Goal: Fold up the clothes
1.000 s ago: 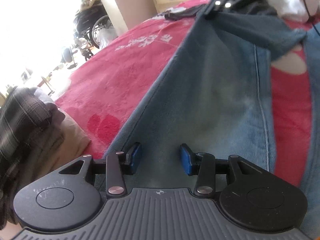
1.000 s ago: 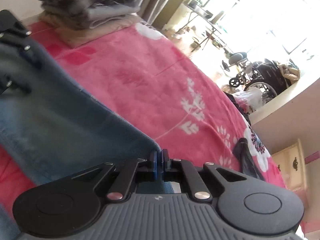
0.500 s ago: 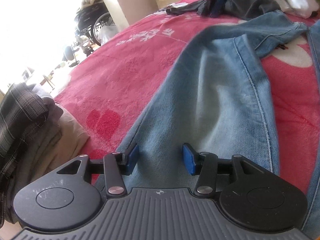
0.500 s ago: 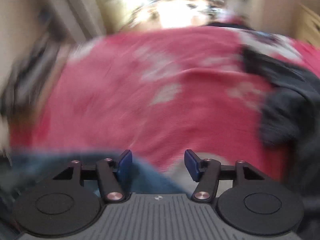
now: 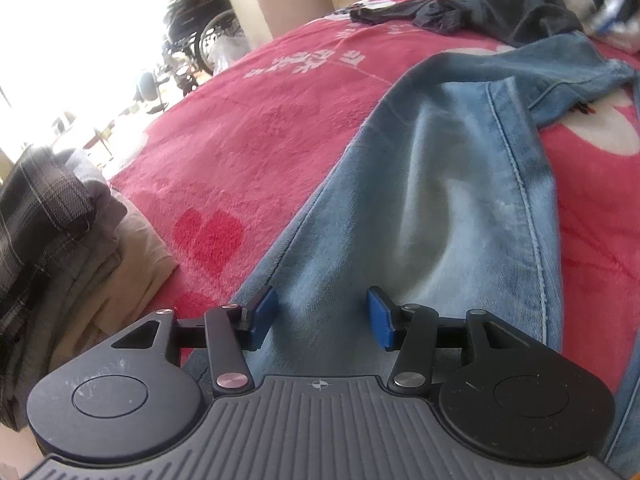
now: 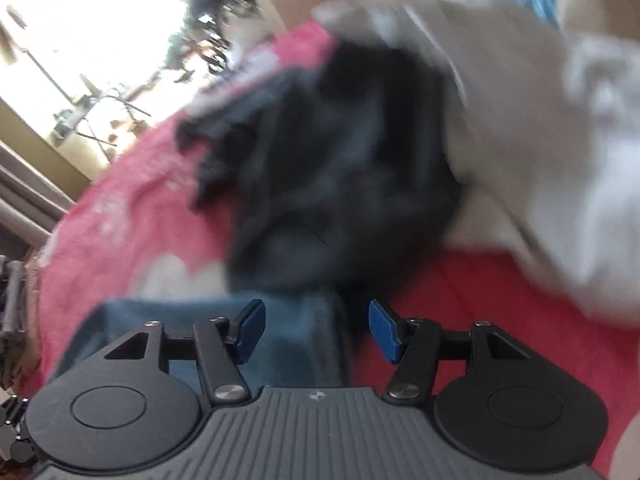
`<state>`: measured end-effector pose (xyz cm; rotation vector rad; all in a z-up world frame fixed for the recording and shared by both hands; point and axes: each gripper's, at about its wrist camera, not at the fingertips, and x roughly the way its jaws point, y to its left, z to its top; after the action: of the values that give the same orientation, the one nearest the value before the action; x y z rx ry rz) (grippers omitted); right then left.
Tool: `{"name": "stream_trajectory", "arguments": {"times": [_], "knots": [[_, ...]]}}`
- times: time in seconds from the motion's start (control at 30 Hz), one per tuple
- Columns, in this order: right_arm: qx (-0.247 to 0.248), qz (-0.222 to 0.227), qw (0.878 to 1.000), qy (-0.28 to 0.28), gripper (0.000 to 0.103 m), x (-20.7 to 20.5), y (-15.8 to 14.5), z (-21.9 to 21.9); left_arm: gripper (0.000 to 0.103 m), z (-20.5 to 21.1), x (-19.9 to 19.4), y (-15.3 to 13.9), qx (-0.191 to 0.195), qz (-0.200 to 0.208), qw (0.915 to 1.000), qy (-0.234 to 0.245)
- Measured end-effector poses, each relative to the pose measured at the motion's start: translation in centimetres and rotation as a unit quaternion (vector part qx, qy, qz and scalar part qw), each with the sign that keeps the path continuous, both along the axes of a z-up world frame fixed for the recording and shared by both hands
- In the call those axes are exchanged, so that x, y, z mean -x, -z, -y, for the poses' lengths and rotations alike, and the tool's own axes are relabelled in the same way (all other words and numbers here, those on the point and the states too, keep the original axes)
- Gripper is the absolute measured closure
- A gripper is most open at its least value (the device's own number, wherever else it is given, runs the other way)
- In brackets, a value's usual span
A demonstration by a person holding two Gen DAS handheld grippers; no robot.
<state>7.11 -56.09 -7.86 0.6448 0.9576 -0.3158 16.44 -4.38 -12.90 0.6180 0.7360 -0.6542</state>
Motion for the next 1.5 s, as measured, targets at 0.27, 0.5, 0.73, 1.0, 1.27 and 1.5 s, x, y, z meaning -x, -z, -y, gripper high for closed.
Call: {"name": "stream_trajectory", "arguments": {"times": [0.27, 0.5, 0.73, 1.0, 1.27, 1.5], "knots": [[-0.005, -0.038, 0.999, -0.025, 0.078, 0.2, 2.3, -2.3, 0.052, 0.2, 0.0, 0.0, -0.006, -0.001, 1.0, -0.005], [0.063, -0.035, 0.994, -0.079, 0.094, 0.3, -0.9, -5.3, 0.051, -0.3, -0.3, 0.1, 0.015, -0.007, 0.9998, -0.012], [0.073, -0.038, 0.994, -0.075, 0.071, -1.4, 0.1, -5.1, 0.051, -0.3, -0.2, 0.1, 0.017, -0.004, 0.9998, -0.012], [0.176, 0.002, 0.981, -0.077, 0.097, -0.9, -3.0, -7.9, 0.051, -0.6, -0.3, 0.1, 0.024, -0.008, 0.9996, -0.012], [0.385, 0.052, 0.908, -0.158, 0.097, -4.0, -9.4, -12.1, 0.049, -0.6, -0.7, 0.0, 0.02, -0.015, 0.9997, -0.001], [0.421, -0.006, 0.887, -0.19, 0.097, -11.8, -8.7, -8.8, 0.049, -0.4, -0.8, -0.2, 0.006, -0.014, 0.9997, 0.02]]}}
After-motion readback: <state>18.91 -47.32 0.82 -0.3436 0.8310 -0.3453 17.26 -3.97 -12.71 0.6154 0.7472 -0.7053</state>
